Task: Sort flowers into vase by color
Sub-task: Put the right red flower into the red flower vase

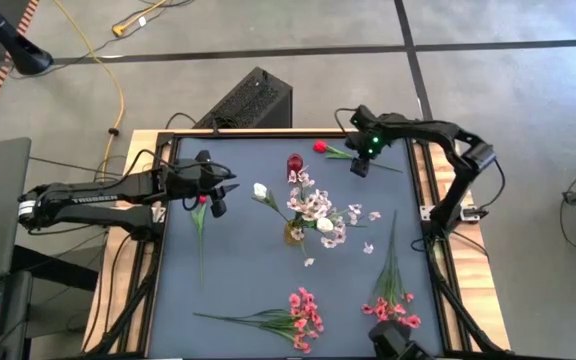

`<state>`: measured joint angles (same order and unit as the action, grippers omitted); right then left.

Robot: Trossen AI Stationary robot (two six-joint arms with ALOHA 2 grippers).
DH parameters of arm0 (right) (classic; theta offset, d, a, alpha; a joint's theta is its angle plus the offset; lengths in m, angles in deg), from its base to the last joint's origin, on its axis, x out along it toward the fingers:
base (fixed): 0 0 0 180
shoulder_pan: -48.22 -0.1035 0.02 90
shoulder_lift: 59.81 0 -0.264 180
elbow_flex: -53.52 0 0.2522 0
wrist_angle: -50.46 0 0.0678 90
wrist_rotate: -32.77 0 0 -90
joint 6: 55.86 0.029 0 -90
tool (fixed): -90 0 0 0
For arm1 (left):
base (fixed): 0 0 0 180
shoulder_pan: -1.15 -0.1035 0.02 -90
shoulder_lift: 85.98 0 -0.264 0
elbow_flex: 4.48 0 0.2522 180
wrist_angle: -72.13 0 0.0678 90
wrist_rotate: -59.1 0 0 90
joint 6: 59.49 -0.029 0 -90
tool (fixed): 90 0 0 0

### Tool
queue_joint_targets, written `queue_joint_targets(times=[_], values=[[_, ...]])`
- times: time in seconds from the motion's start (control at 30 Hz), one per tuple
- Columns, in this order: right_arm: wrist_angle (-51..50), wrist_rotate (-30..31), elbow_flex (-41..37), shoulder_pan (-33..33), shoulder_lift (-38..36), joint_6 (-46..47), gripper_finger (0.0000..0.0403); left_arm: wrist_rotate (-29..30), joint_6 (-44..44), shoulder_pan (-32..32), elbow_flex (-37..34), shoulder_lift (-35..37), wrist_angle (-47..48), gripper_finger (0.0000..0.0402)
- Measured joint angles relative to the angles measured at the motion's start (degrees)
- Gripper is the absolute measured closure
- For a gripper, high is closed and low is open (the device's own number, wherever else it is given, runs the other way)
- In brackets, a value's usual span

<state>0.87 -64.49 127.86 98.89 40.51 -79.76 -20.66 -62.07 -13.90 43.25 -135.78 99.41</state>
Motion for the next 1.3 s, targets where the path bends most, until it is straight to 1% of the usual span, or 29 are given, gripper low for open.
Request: queue_joint_targets(times=[0.1,0.17,0.23,0.37,0.47,0.53,0.6,0.67,0.8,0.83,0.87,0.97,1.1,1.13,1.2,1.3], values=[[2.5,2.2,0.0,0.0,0.3,0.0,0.0148,0.0,0.3,0.0,0.0,0.0,-0.1,0.0287],[3.1,4.8,0.0,-0.1,0.3,-0.3,0.0148,0.0,0.8,0.0,0.0,0.0,-0.1,0.0287],[3.1,6.1,0.0,-0.1,0.3,-1.1,0.0148,0.0,1.3,0.0,0.0,0.0,-0.1,0.0287],[3.6,6.1,0.0,0.1,1.4,-2.6,0.0151,0.0,1.3,0.0,0.0,0.0,-0.1,0.0287],[3.3,6.0,0.1,0.1,3.3,-3.0,0.0167,0.0,1.3,0.0,0.0,0.0,-0.1,0.0287],[3.1,5.7,0.3,0.1,4.4,-3.1,0.019,0.0,1.3,0.0,0.0,0.0,-0.1,0.0287],[2.9,5.6,0.3,-0.1,5.2,-3.1,0.0224,0.0,1.3,0.0,0.0,0.0,-0.1,0.0287],[2.1,5.6,0.3,-0.3,5.4,-3.1,0.0267,-0.3,1.3,0.0,0.0,0.0,-0.1,0.0287],[1.0,5.7,0.2,-0.5,4.6,-2.1,0.0366,-3.8,0.4,0.0,0.0,0.0,-0.1,0.0287],[1.0,6.0,0.2,-0.5,4.2,-1.1,0.0381,-4.4,0.3,0.0,0.0,0.0,-0.2,0.0287],[1.1,6.5,0.1,-0.4,3.6,0.3,0.0386,-4.9,0.3,0.0,0.0,0.0,-0.4,0.0287],[1.0,9.9,-0.1,-0.5,1.5,3.3,0.0379,-5.4,-0.1,0.0,0.0,0.0,-1.3,0.0287],[-0.3,10.6,0.7,-0.2,-4.1,3.6,0.0385,-5.4,-1.2,0.0,0.0,0.0,-2.0,0.0287],[-0.3,10.6,0.7,-0.2,-5.6,3.8,0.0387,-5.7,-1.5,0.0,0.0,0.0,-2.2,0.0287],[-0.7,10.1,0.6,-0.4,-8.9,4.8,0.0387,-8.5,-2.9,0.0,-0.6,0.0,-3.4,0.0287],[0.7,6.2,0.6,-0.4,-14.9,6.3,0.0387,-12.4,-4.9,-0.7,-2.7,0.6,-7.6,0.0287]])
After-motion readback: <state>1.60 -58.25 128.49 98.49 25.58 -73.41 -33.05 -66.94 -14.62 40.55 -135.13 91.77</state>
